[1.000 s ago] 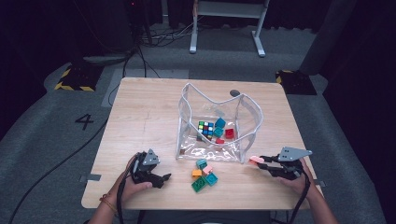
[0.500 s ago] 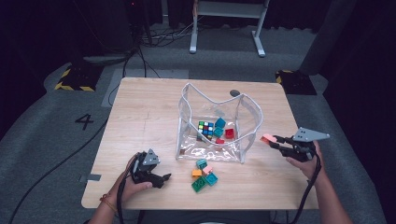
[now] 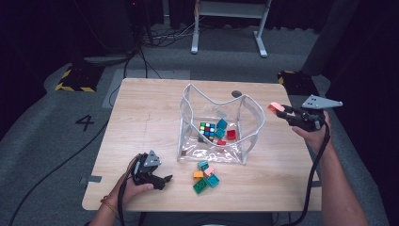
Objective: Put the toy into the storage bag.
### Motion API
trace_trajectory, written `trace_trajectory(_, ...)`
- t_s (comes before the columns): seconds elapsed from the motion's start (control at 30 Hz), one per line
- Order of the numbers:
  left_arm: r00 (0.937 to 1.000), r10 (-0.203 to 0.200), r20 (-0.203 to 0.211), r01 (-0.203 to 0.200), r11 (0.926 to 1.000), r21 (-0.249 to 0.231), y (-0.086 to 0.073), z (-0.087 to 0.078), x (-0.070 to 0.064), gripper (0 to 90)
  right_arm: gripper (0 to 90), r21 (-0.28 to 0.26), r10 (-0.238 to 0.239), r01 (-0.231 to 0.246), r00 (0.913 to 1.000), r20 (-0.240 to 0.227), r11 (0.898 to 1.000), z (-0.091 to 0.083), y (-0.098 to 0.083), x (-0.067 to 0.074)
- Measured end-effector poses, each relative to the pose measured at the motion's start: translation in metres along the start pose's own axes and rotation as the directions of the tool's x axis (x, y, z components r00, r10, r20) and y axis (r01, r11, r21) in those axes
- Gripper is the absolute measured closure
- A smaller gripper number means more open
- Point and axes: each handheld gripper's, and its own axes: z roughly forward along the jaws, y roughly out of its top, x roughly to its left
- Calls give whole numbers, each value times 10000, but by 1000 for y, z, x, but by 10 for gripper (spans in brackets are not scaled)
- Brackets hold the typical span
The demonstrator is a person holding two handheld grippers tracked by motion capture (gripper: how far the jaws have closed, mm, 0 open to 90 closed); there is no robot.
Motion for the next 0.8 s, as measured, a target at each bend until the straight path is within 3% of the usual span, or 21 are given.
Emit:
trace_trajectory(0.3,10000,14,4,-14,10000,5,0,0,0,107,671,-13,-17,17,10000,6,10000,13,36,-4)
trace_trajectory(0.33,10000,5,9,-5,10000,2,0,0,0,107,671,-110,-210,209,9997,-78,9997,15,44,-4)
trace_trajectory(0.43,10000,8,5,-8,10000,0,0,0,0,108,671,-339,-194,183,9993,-328,9993,15,51,-1)
trace_trajectory(0.47,10000,43,17,-43,10000,26,0,0,0,107,671,-407,-409,393,9983,-408,9984,18,57,3)
trace_trajectory(0.67,10000,33,9,-33,10000,19,0,0,0,107,671,-376,-625,597,9950,-777,9975,25,67,18)
trace_trajectory(0.8,10000,13,29,-13,10000,20,0,0,0,107,671,-382,-799,755,9879,-1329,9964,31,70,33)
